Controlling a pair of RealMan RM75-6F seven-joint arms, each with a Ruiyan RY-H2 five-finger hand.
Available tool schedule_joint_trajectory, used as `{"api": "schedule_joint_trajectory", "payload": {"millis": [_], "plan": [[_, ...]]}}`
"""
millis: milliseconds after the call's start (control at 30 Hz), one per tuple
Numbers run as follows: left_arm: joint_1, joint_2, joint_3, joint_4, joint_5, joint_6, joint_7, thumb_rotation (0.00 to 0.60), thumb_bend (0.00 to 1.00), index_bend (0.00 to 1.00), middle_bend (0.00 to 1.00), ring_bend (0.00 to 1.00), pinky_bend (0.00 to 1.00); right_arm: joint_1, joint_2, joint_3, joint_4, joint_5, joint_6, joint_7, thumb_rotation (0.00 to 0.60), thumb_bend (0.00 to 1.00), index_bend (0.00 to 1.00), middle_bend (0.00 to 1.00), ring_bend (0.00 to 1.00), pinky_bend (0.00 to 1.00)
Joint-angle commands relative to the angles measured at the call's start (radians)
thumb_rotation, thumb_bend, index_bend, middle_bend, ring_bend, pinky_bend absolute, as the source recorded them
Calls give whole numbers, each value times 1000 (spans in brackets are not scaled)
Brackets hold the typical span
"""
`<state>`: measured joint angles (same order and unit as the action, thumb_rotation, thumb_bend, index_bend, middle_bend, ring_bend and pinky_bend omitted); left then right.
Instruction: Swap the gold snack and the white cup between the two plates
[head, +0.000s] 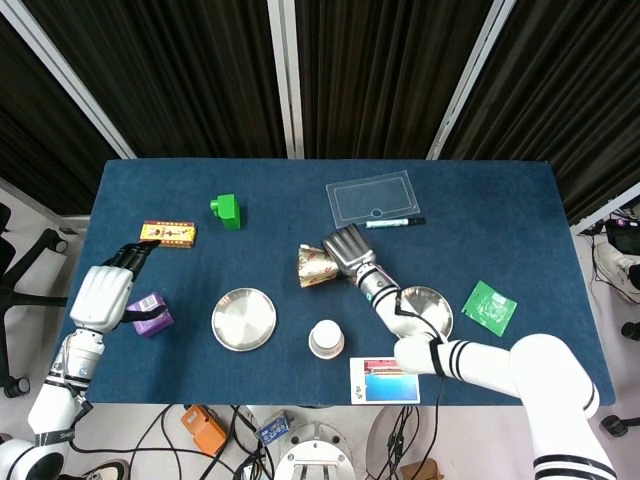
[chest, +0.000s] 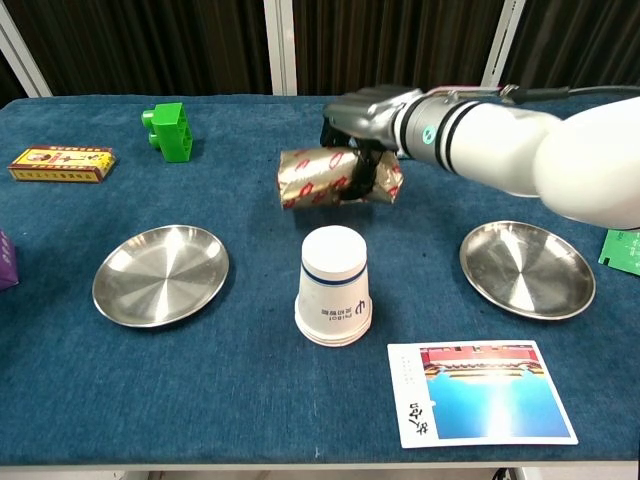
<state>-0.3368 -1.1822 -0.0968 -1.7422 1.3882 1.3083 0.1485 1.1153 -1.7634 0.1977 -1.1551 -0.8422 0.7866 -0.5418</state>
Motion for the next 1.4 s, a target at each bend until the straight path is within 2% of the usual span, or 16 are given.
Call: {"api": "schedule_joint_trajectory", "payload": {"millis": [33,233,333,467,567,667,800,900,1033,1167,1267,1400], "plan": [[5,5,1,-5,6,8,-3,600,21,102,150,158,413,-65,93,-5,-117,-114,103,65,600,418,834,693,706,789],[21,16,16,-13,44,33,-5,600,22,102,150,158,413,-229,310,-107,-324,-300,257,162,600,418,832,692,706,789],[22,15,30,-19,66,32,16,600,26,102,150,158,413,-307,385,-170,-353,-369,301,224,600,418,816,692,706,786],[20,7,42,-29,88,27,43,600,26,102,150,158,414,-377,418,-232,-332,-429,305,316,600,419,760,692,696,769],[18,-1,46,-33,93,22,56,600,26,102,150,158,414,-408,411,-266,-297,-479,298,368,600,418,642,651,654,728],[17,-6,48,-36,88,13,68,600,26,102,150,158,413,-424,388,-280,-258,-509,275,414,600,418,454,512,561,634],[17,-10,47,-35,77,6,75,600,27,102,150,158,414,-430,363,-286,-217,-538,235,457,600,418,117,300,365,464],[19,-14,50,-29,78,5,77,600,26,102,150,158,414,-426,377,-292,-232,-529,183,442,590,388,3,171,220,373],[20,-16,52,-27,84,6,75,600,26,102,150,158,414,-429,405,-292,-275,-524,149,440,483,248,0,57,104,245],[27,-11,57,-34,109,23,65,600,26,102,150,157,414,-455,452,-295,-334,-569,187,489,400,169,0,1,18,165],[35,0,70,-51,143,39,47,600,30,102,150,157,413,-494,507,-312,-380,-634,263,522,371,143,0,0,0,132],[33,14,95,-89,210,40,9,600,49,102,150,157,414,-576,583,-334,-424,-716,418,555,360,135,0,0,0,109]]}}
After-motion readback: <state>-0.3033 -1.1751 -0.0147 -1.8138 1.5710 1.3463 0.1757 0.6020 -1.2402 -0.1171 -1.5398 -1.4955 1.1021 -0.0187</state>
